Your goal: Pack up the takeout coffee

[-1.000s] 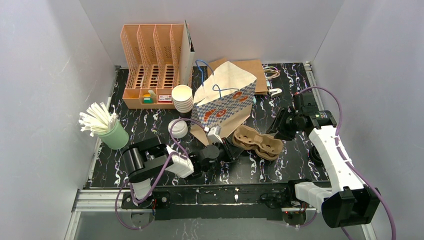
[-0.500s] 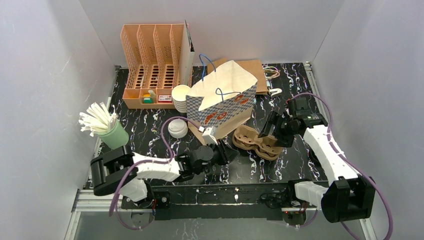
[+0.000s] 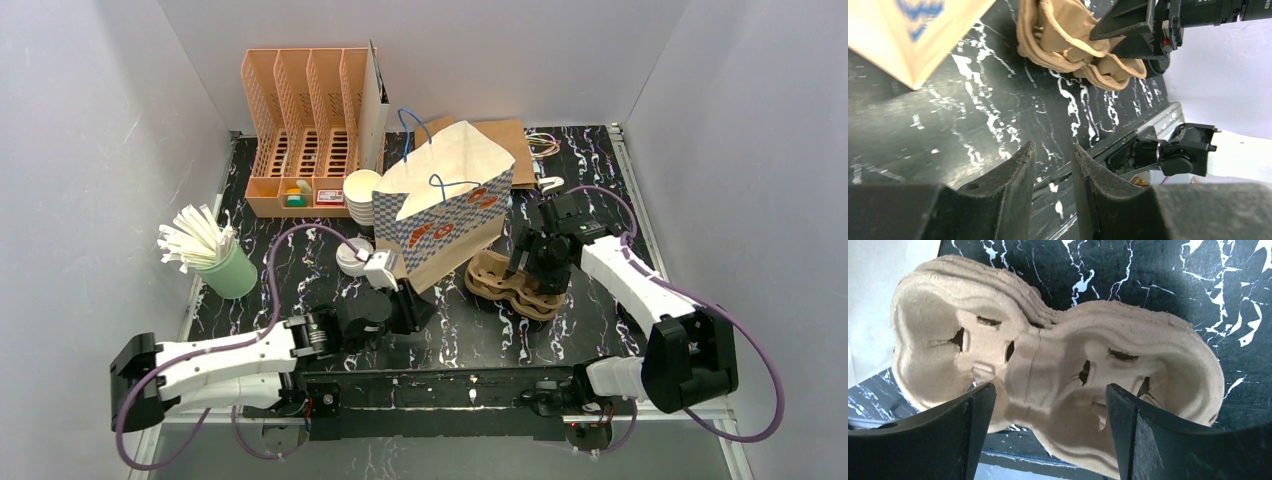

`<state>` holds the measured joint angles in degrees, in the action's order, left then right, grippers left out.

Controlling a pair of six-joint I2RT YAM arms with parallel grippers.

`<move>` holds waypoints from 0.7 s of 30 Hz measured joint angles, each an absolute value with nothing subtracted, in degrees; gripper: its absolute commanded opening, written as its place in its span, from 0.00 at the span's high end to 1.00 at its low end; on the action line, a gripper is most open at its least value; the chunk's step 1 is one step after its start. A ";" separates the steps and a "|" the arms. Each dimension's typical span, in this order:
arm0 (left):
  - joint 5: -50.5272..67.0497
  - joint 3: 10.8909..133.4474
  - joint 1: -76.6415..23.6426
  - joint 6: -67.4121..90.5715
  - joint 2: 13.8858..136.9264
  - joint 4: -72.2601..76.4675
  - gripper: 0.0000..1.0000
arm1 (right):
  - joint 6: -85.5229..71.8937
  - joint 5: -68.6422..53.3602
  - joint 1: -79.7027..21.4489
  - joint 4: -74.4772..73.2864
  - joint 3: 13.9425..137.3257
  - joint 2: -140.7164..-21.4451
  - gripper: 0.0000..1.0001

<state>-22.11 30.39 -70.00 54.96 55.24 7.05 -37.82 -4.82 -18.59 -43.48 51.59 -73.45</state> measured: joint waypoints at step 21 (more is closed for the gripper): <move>-34.81 42.37 -69.97 51.79 38.39 -33.67 0.53 | -38.81 0.73 -21.56 -43.99 56.71 -77.19 0.47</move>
<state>-34.81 42.37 -69.97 51.79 38.39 -33.67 -38.81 0.73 -21.56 -43.99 56.71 -77.19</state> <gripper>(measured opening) 0.443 0.541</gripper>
